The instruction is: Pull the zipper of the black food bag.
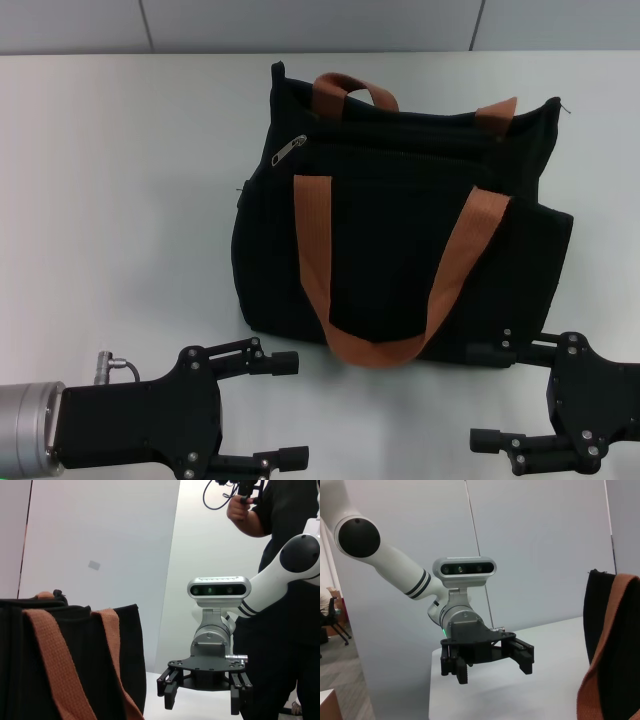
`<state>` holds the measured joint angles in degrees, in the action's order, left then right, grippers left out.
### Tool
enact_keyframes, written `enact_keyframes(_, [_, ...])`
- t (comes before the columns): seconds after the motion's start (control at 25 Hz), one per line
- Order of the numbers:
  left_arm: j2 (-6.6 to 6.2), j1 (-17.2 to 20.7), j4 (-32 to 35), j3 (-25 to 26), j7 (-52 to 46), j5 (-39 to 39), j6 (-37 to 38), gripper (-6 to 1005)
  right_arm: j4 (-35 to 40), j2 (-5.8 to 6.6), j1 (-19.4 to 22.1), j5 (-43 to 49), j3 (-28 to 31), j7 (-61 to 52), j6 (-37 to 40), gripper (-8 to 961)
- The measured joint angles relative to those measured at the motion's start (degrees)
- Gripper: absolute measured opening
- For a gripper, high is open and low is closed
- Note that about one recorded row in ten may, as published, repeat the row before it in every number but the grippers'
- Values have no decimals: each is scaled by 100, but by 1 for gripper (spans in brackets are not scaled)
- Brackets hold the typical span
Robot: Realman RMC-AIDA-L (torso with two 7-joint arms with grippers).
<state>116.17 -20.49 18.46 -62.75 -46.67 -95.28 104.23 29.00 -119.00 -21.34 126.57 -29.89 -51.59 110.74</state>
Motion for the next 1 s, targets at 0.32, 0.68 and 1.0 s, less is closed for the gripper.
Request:
enact_keyframes(0.32, [1,2,0,0,0,0,19,817,0,0,-1,0,-8,0,-1,787])
enact_keyframes(0.68, [-5,1,0,0,0,0,27,817,0,0,-16,0,-8,0,0,788])
enact_keyframes(1.0, [-7,5,0,0,0,0,44,818,0,0,-19,0,-9,0,0,788])
